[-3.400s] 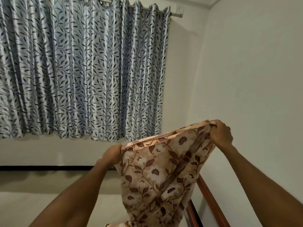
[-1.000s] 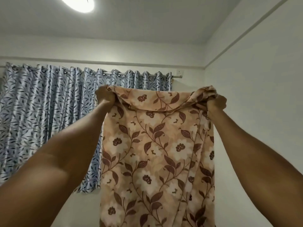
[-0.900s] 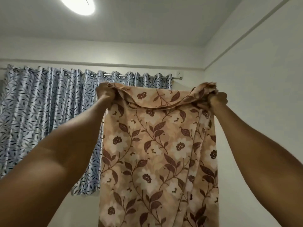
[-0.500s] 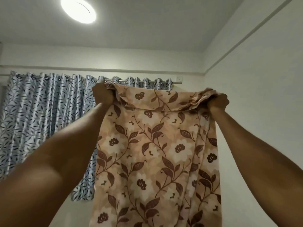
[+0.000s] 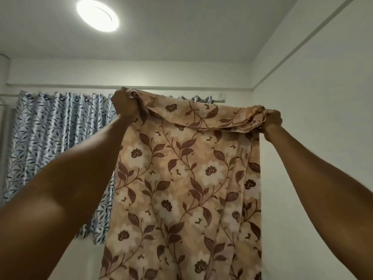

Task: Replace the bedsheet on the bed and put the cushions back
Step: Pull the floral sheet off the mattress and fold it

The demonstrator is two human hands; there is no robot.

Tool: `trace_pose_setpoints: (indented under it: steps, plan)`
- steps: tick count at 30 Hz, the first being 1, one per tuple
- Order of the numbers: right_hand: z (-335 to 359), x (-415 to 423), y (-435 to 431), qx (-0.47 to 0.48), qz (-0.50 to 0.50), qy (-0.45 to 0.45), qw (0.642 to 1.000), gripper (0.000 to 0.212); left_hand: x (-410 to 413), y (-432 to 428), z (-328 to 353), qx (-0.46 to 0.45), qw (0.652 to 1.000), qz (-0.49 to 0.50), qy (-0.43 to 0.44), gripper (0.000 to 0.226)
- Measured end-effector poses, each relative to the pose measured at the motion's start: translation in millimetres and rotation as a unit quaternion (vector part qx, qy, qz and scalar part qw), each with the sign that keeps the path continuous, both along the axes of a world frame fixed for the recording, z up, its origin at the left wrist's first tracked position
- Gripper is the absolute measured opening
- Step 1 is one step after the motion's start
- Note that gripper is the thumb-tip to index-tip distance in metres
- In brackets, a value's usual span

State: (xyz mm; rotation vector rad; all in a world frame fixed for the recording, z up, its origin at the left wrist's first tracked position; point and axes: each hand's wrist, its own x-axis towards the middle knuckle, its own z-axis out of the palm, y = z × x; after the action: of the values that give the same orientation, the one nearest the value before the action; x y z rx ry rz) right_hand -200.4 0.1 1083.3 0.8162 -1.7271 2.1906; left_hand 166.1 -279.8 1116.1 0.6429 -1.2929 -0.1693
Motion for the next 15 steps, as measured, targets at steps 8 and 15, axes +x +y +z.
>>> trace_pose_setpoints:
  steps: [8, 15]
  plan:
    - [3.3, 29.5, 28.4, -0.084, 0.279, -0.142, 0.946, 0.047, 15.2, 24.1, 16.8, 0.155, 0.985, -0.017, -0.072, 0.024]
    - [20.2, 58.8, 19.8, -0.228, 0.326, -0.038, 0.917, 0.046, 17.2, 37.2, 13.4, -0.069, 0.989, -0.105, -0.083, 0.028]
